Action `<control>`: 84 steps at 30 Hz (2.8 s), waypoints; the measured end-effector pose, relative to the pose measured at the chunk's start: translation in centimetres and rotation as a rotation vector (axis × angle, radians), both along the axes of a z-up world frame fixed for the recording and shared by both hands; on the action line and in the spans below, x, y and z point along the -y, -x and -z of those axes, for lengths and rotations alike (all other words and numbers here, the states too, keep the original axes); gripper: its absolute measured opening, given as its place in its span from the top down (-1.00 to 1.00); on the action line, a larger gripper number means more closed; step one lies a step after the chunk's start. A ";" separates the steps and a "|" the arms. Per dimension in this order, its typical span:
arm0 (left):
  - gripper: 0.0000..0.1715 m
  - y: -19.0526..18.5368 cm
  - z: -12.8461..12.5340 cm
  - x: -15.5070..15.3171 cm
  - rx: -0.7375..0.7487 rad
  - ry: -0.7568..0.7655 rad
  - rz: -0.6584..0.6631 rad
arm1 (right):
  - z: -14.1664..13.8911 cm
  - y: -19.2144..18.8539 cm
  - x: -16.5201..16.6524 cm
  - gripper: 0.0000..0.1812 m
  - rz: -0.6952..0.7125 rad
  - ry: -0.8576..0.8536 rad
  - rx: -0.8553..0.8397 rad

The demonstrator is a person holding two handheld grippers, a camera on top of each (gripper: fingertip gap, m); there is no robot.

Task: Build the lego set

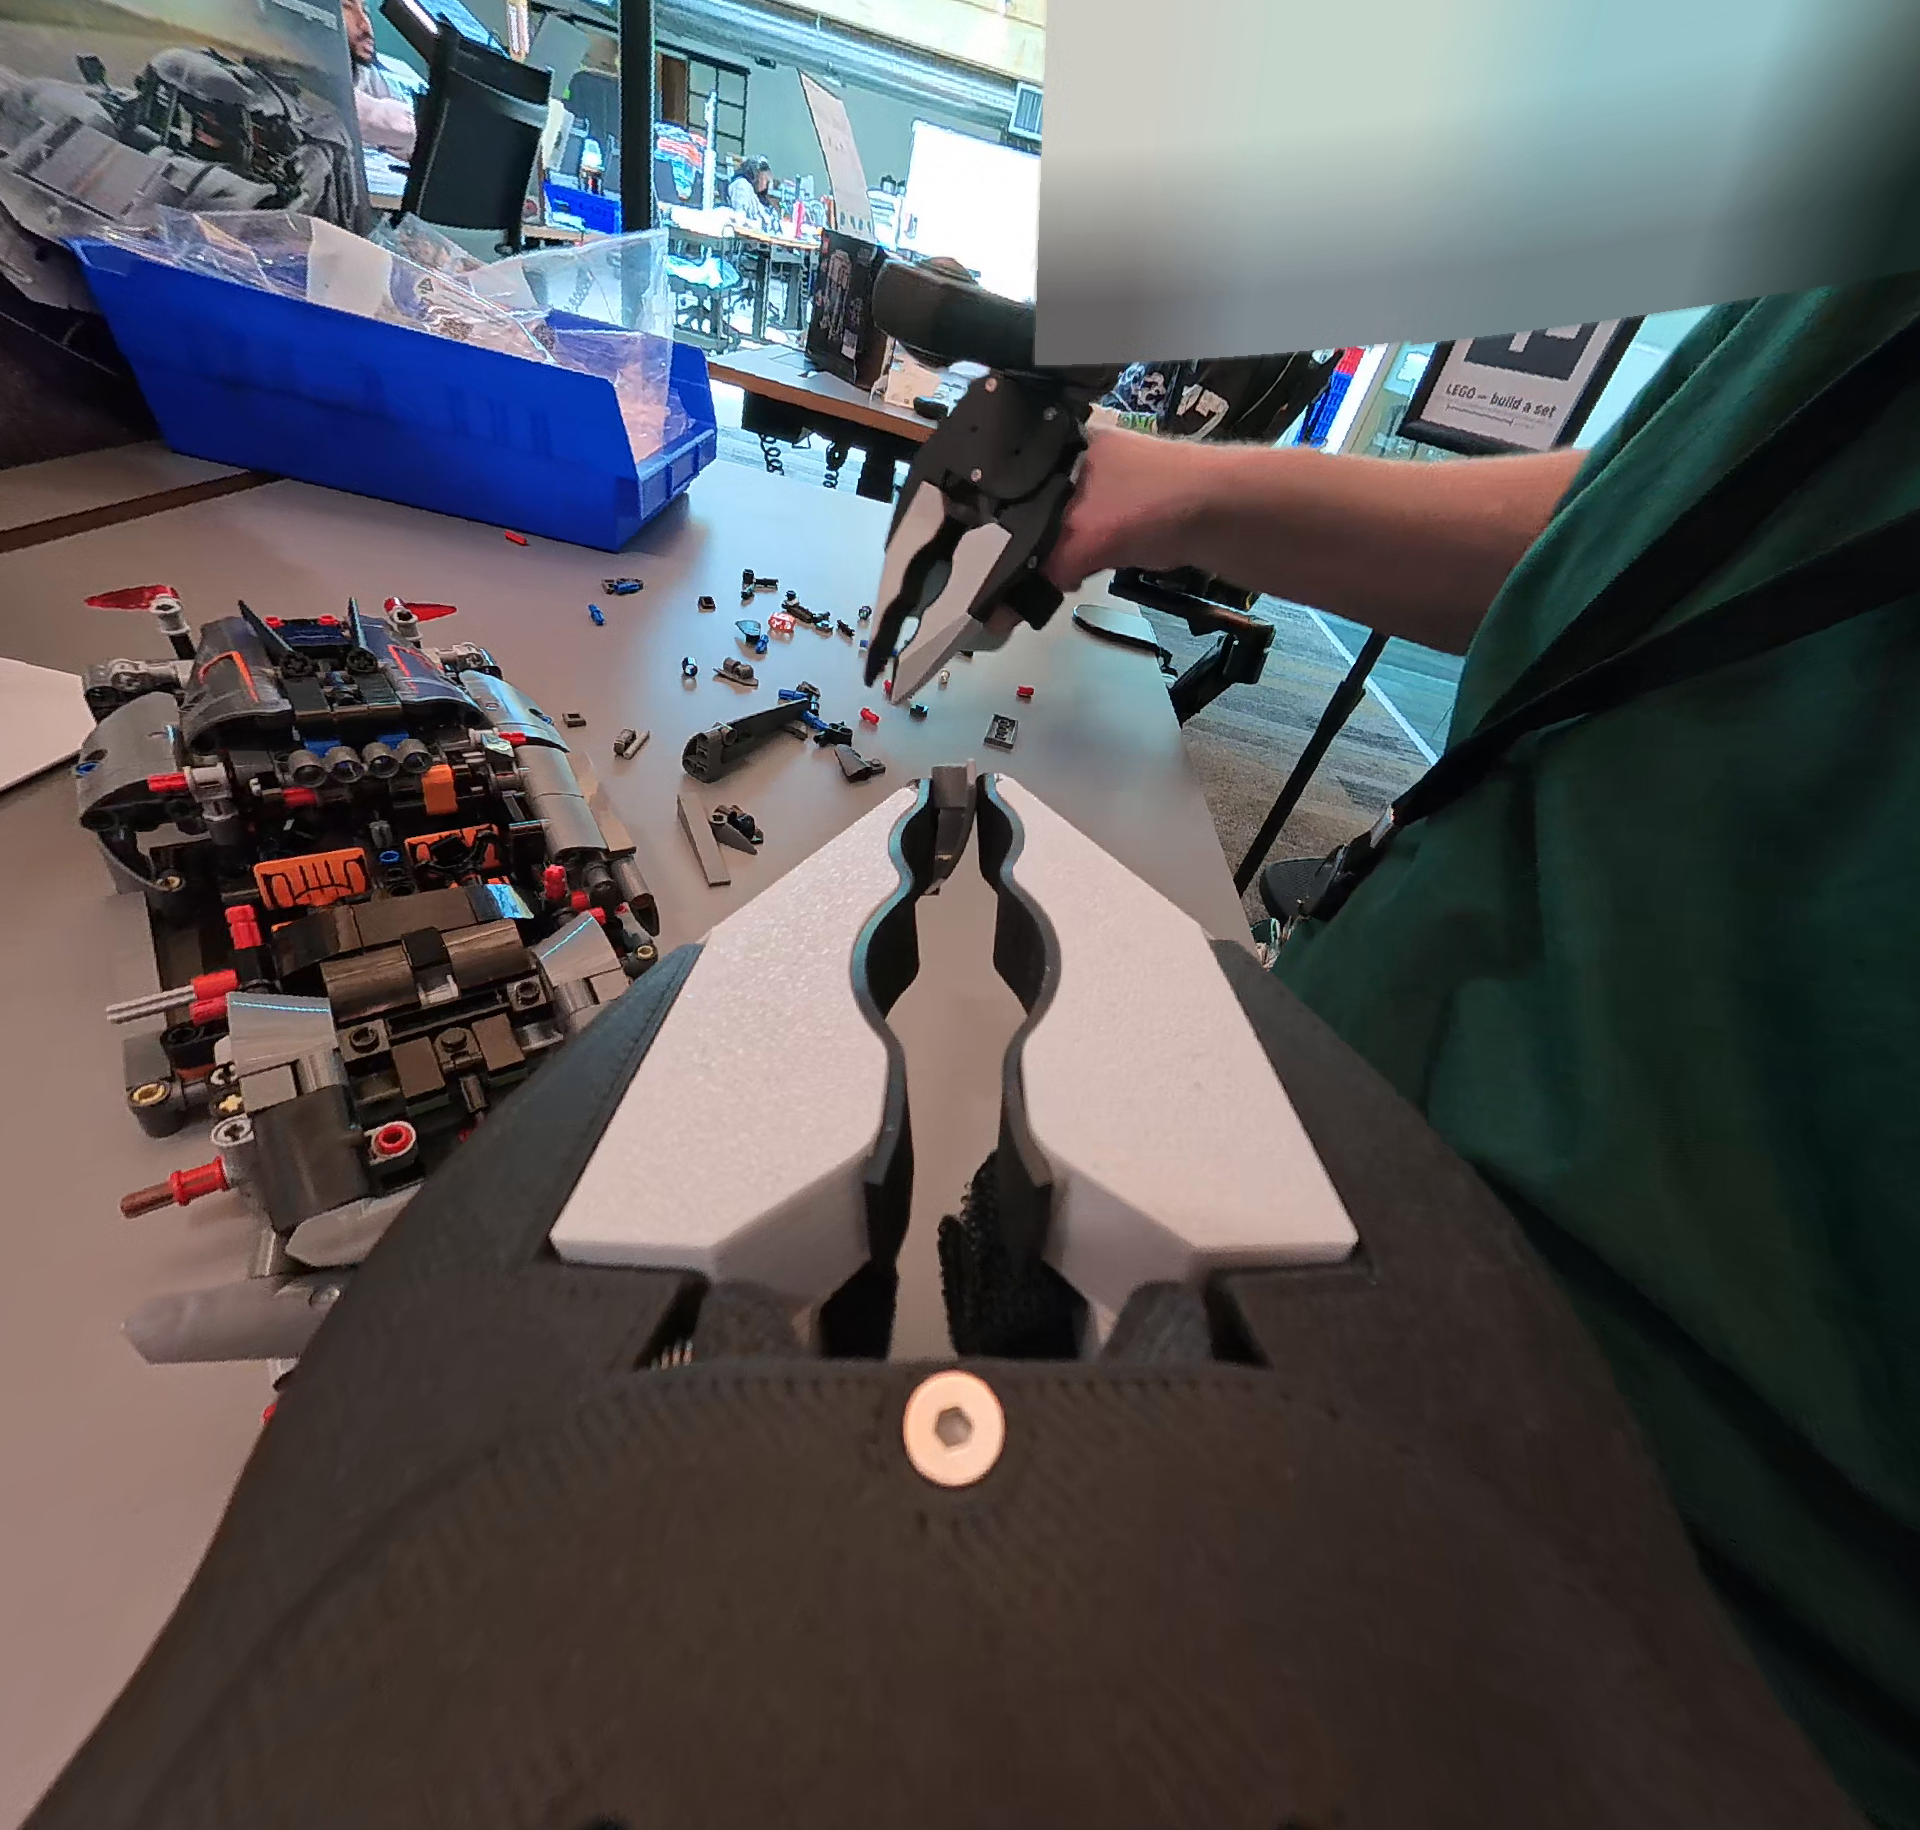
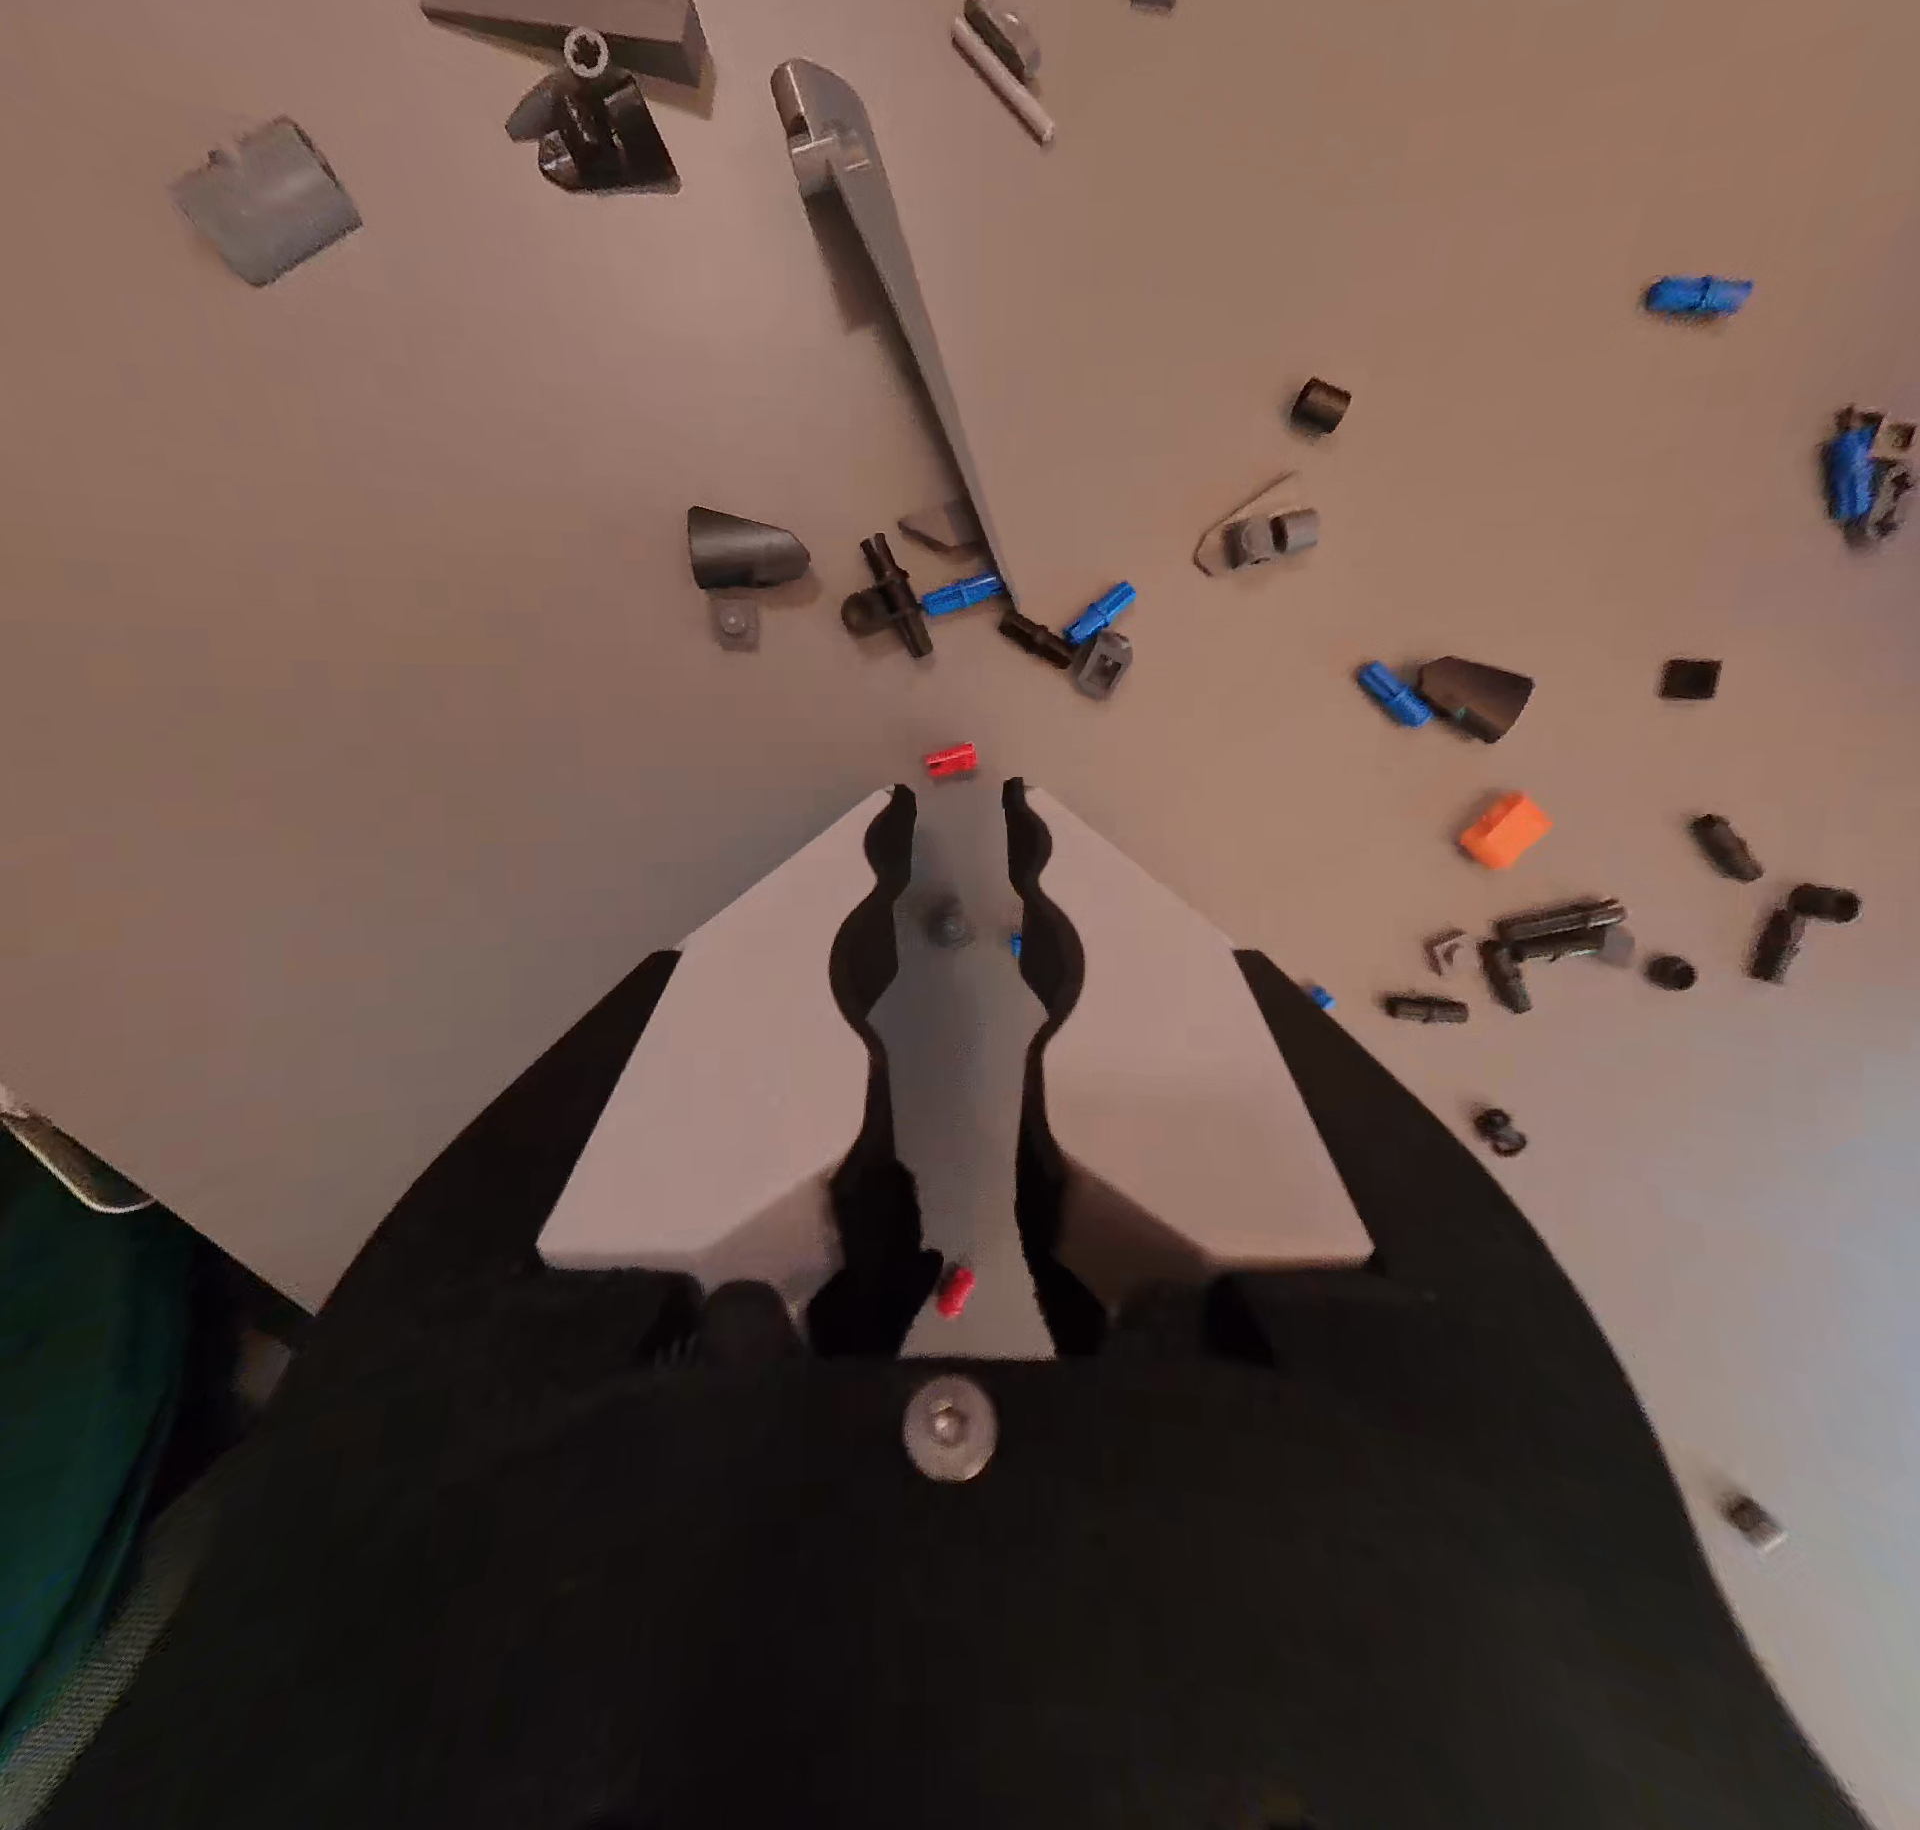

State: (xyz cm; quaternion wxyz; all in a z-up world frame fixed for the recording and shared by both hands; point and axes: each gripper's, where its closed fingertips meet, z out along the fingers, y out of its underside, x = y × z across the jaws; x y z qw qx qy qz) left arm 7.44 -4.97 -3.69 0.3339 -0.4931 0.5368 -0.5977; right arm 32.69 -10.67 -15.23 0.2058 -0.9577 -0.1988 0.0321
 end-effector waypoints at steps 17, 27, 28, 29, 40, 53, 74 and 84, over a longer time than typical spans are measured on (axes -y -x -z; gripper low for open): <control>0.94 -0.2 0.0 -0.2 0.005 0.001 0.013 | 0.7 1.2 -0.2 0.82 0.118 -0.086 -0.050; 0.94 -0.3 0.2 -0.3 -0.003 0.002 0.011 | 1.1 1.9 -0.5 0.98 0.130 -0.128 -0.082; 0.94 -0.3 0.3 -0.3 -0.004 0.003 0.011 | 1.1 2.0 -0.3 0.98 0.136 -0.121 -0.088; 0.94 -0.4 0.3 -0.3 -0.005 0.002 0.012 | 1.1 2.1 -0.2 0.97 0.147 -0.118 -0.100; 0.94 -0.7 0.5 0.1 -0.019 -0.013 0.018 | 0.7 5.7 1.4 0.84 0.089 -0.099 -0.173; 0.94 -0.4 0.4 0.0 -0.017 -0.014 0.003 | 0.7 3.7 -0.6 0.88 -0.103 -0.147 -0.058; 0.94 -0.9 0.7 0.1 -0.031 -0.018 0.012 | 0.8 8.8 1.1 0.95 -0.253 -0.089 -0.121; 0.94 -0.6 0.4 0.3 -0.019 -0.020 0.012 | -0.2 11.5 -0.2 0.76 -0.272 -0.190 -0.125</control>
